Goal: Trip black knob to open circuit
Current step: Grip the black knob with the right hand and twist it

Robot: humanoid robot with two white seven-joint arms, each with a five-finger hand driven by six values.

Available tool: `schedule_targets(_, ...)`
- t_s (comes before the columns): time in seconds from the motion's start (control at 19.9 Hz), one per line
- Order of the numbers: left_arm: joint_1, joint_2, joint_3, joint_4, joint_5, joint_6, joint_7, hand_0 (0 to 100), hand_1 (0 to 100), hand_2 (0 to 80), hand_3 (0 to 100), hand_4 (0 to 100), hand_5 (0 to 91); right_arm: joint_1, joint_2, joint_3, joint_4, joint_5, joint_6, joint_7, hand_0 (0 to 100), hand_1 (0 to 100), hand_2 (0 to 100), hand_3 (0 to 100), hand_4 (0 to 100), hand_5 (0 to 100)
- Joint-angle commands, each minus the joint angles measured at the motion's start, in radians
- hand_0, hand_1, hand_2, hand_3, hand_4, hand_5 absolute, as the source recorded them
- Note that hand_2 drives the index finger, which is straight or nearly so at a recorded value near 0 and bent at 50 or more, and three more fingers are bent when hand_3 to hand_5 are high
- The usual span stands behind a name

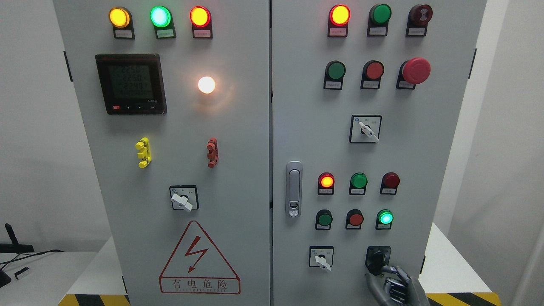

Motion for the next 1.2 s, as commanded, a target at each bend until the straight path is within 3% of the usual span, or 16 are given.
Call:
schedule_targets(0.0, 0.0, 0.0, 0.0, 0.0, -0.031, 0.001, 0.001, 12, 39, 0.0, 0, 0, 0.0, 0.004, 0.001, -0.009, 0.01, 0.005, 0.0, 0.0, 33, 71, 45, 100, 100, 93)
schedule_targets(1.15, 0.0, 0.0, 0.0, 0.0, -0.031, 0.001, 0.001, 12, 39, 0.0, 0, 0, 0.0, 0.018, -0.013, -0.075, 0.024, 0.005, -0.007, 0.012, 33, 71, 45, 100, 100, 93)
